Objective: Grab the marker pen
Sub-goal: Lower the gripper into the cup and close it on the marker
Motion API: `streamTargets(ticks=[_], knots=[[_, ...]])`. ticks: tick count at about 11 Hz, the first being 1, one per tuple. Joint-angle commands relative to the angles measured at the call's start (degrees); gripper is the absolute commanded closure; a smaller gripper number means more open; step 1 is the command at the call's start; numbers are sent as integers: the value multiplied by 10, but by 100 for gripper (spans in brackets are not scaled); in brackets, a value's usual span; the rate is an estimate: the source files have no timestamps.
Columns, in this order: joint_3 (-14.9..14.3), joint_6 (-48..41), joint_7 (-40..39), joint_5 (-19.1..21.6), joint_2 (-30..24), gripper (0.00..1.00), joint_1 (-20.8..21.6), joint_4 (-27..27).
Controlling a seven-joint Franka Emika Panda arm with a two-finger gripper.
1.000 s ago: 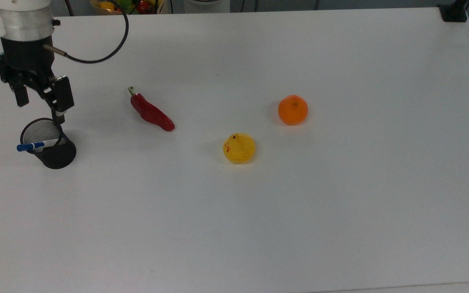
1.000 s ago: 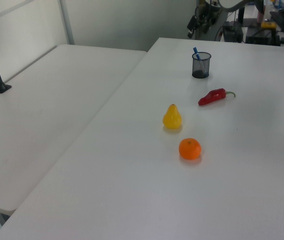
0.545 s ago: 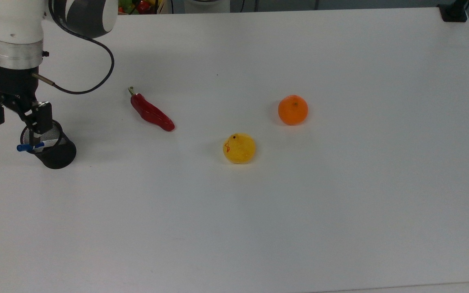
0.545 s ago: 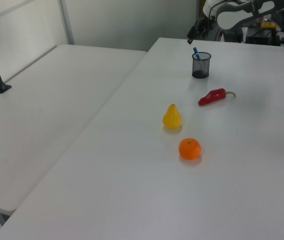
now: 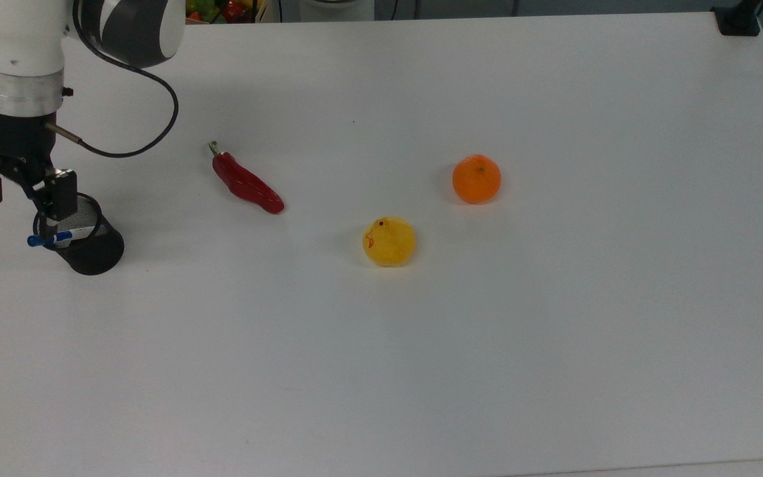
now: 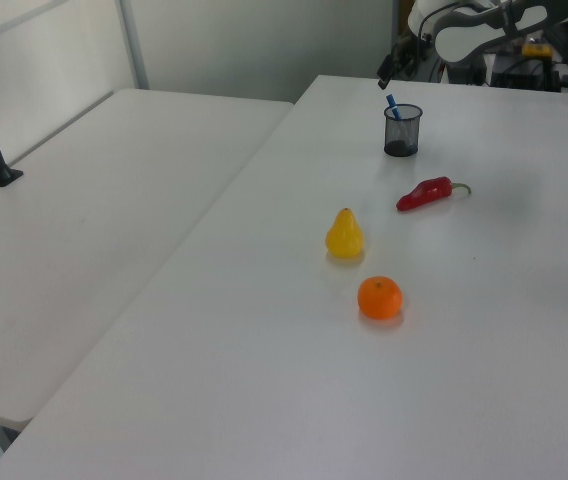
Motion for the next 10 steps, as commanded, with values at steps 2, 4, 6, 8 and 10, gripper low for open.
streamTargets(ticks=[2,4,6,8,10], knots=[[-6,7,8,-17,23,5,7,-2],[-6,8,9,-30,33,5,8,0],[-6,10,9,-32,35,22,8,1],[-6,25,9,-31,35,60,6,2],[-6,78,9,-25,35,95,5,1]])
